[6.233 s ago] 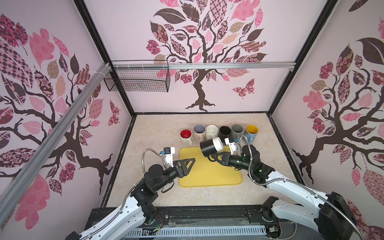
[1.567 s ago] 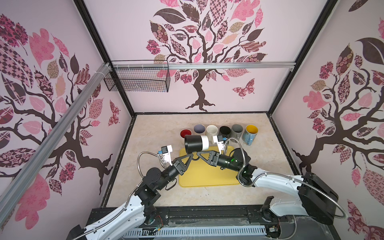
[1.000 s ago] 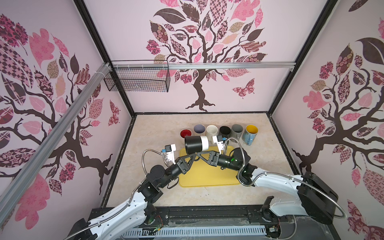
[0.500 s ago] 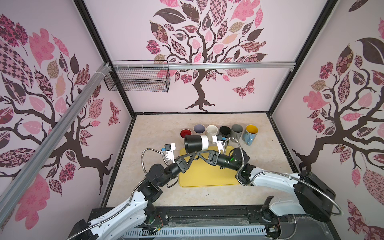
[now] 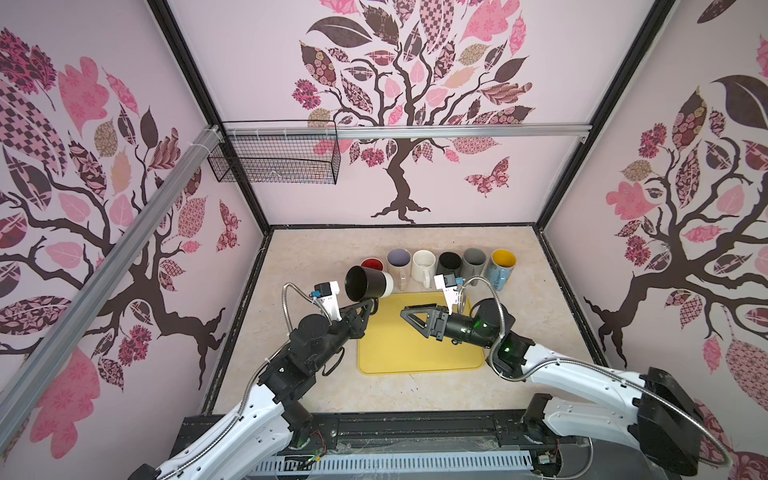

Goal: Turn the mug right side up

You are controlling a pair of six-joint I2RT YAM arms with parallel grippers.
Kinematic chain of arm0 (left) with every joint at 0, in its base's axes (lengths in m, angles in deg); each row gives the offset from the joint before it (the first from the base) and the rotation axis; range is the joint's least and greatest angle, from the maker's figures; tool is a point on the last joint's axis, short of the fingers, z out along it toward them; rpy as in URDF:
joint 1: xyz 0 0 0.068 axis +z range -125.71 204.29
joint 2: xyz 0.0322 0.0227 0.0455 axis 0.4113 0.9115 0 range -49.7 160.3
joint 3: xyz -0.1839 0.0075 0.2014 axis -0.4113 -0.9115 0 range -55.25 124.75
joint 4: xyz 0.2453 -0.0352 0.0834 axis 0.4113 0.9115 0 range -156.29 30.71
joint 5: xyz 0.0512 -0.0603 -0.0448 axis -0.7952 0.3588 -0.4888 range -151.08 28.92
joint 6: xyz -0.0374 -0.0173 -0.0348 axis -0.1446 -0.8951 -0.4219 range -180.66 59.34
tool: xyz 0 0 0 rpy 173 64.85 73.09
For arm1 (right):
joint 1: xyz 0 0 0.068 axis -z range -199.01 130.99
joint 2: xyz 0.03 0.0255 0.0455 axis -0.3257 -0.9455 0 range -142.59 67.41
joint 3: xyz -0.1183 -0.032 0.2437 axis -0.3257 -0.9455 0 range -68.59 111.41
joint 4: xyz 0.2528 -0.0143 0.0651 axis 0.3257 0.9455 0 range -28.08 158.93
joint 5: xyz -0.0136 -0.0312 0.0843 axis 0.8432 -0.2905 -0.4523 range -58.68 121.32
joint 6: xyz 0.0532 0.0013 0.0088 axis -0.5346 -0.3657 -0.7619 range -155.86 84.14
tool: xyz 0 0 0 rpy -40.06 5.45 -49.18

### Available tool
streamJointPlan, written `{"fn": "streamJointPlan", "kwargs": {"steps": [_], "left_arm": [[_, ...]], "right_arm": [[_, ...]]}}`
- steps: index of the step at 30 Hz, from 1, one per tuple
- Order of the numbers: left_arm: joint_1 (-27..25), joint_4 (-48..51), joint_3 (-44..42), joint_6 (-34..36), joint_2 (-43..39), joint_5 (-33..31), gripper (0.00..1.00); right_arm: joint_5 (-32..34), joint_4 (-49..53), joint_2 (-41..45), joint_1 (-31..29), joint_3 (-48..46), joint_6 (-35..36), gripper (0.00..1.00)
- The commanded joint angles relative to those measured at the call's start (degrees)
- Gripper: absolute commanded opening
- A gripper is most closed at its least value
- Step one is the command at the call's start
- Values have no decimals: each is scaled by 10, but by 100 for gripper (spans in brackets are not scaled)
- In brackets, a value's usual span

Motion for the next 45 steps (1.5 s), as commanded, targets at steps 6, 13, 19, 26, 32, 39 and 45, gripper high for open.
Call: {"fn": "streamJointPlan", "kwargs": {"steps": [6,13,19,26,32,39,45], "left_arm": [[62,165,197,138,137,-106,0],[107,213,302,191,269,-129,0],[159,212,344,209,352,-94,0],[207,193,371,213,432,-43,0],[207,140,354,208,478,-31,0],[207,121,353,201,509,-31,0],[207,107,346,193,533,-20,0]], "right_arm": [[133,271,38,-2,35,122,64],[178,371,41,34,55,145,66],[157,388,47,76,53,142,67],[181,394,76,76,54,161,69],[196,406,87,77,57,175,70],[204,403,106,78,43,179,71],[198,403,97,77,44,176,72]]}}
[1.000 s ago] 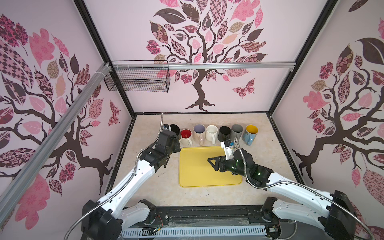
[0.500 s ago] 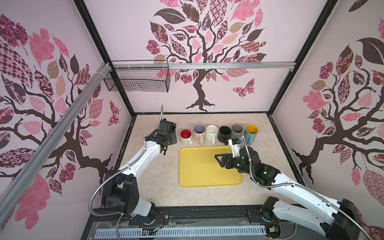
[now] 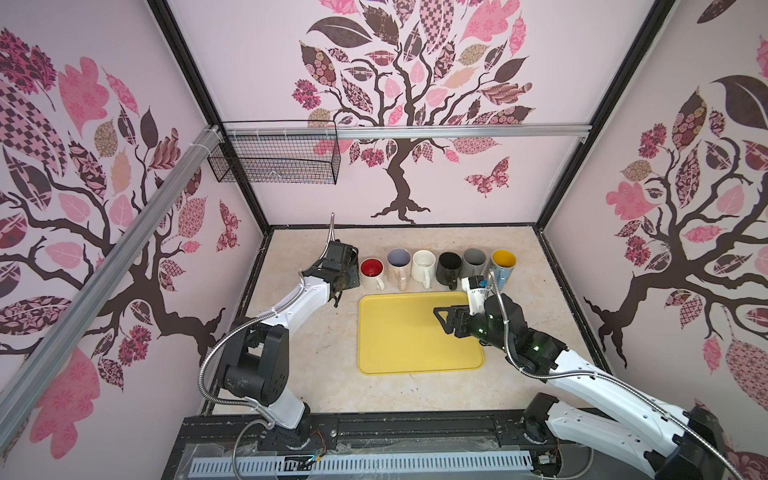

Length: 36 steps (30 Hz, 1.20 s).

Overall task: Turn the mug right side up
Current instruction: 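Carry the black mug opening-up with the left gripper beside the red-lined mug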

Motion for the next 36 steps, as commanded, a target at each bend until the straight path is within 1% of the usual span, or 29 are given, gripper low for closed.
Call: {"fn": "streamJointPlan", "kwargs": {"steps": [1,9,18,29,36], "left_arm": [[-1,-66,16,-7,5,0,0],[-1,-79,9,-12,27,3,0],[-2,-92,-7,-9,32,1,0],[-10,-90,-14,-7,48,-11,0],[-19,-88,-18,-8,54,-25,0]], "right_arm": [[3,1,-2,1,7,7,72],[3,3,0,0,2,2,72],[-2,-3,-7,0,-4,-1,73],[-13,-13,-27,0,-8,-5,74],[-13,-14,-20,0,-14,-6,74]]}}
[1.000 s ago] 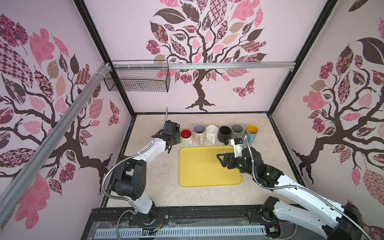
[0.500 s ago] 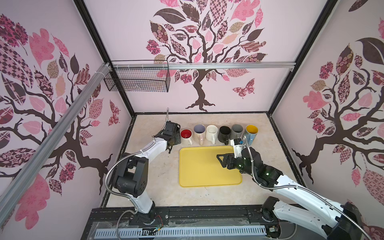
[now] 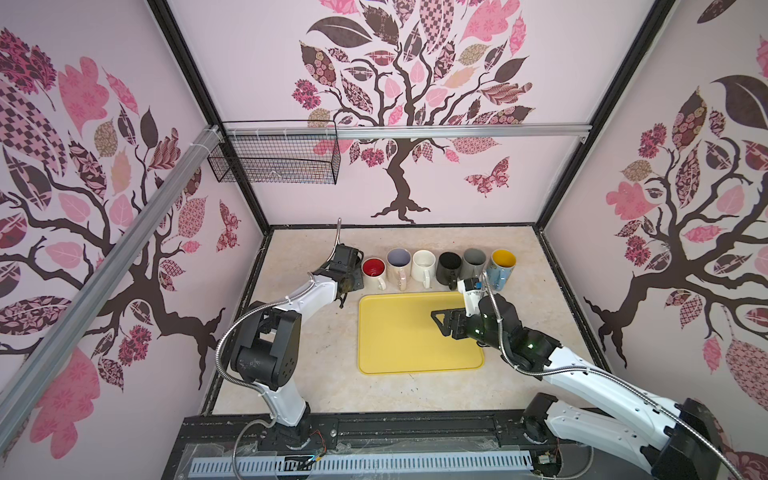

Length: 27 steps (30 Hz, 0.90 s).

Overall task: Turn the mug right side up
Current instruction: 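Carry the black mug opening-up with the left gripper beside the red-lined mug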

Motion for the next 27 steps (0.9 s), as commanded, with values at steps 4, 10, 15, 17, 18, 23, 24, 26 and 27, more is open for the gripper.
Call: {"fn": "streamJointPlan", "kwargs": {"steps": [4,10,15,17,18,23,24,26,27], "left_arm": [[-13,-39,-12,5,-3,-17,1],[-16,-32,-14,6,-2,-27,17],[-16,-29,-15,5,-9,-32,25],[-16,-28,-15,4,-11,-33,30],[-16,-28,-15,4,-12,-32,32],[-16,-19,-20,2,-28,-45,43],[-17,-18,-24,1,-33,-51,46],[-17,-15,-33,-3,-50,-62,57],[-18,-11,-38,-4,-61,-68,65]], "right_arm": [[0,-12,5,0,-10,-1,75],[-4,-16,5,0,-12,-4,76],[-4,-14,8,0,-11,-4,76],[-4,-12,10,1,-11,-4,76],[-4,-11,11,0,-11,-4,77],[9,-1,24,0,-7,-8,78],[11,-2,28,0,-8,-8,78],[21,-2,38,0,-10,-9,78],[25,-2,42,0,-10,-9,78]]}}
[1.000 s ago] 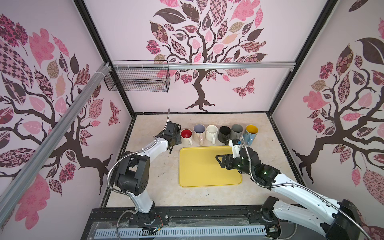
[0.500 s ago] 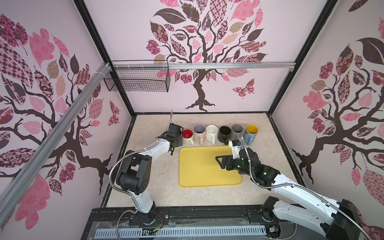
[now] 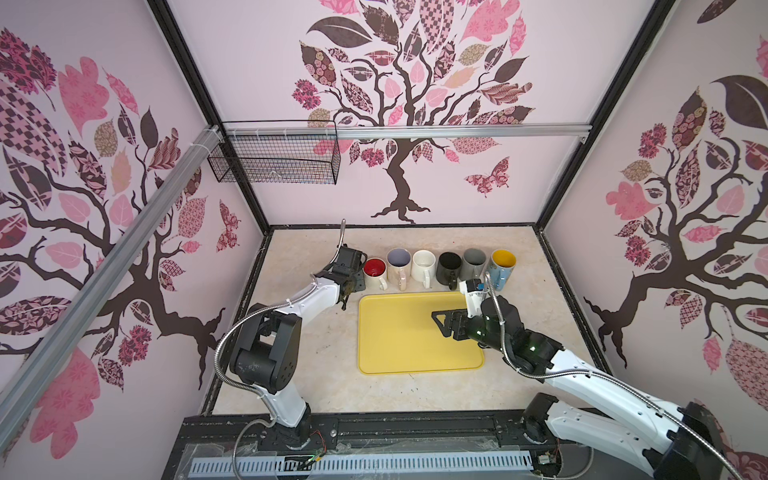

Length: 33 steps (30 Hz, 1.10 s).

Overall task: Turn the mug right side up
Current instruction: 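Lower the black mug onto the table, open the left gripper and raise it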

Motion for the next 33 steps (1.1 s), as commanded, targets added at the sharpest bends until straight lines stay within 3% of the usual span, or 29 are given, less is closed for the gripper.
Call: {"fn": "streamJointPlan", "kwargs": {"steps": [1,2,3,4,12,16,20,22,28,33], "left_arm": [[-7,-1,-26,1,-49,-40,78],[-11,2,-31,-1,-65,-60,93],[-15,8,-32,-2,-79,-72,96],[-18,17,-32,-5,-97,-84,96],[-56,-36,-91,24,-258,-125,96],[-60,-225,-237,70,-310,-144,97],[-61,-427,-374,162,-372,-129,96],[-62,-483,-415,174,-395,-157,97],[-36,-547,-442,268,-333,-230,97],[85,-665,-455,270,-182,-216,96]], "right_arm": [[23,3,22,1,0,-1,79],[26,5,23,1,1,-1,83],[29,10,23,0,3,0,95],[31,14,22,0,6,2,100],[74,55,23,0,35,32,100],[130,35,60,1,13,49,100],[141,2,91,0,-17,74,100],[139,15,90,0,-12,79,100],[134,3,90,-1,-27,80,100],[135,-1,85,-1,-18,88,100]]}}
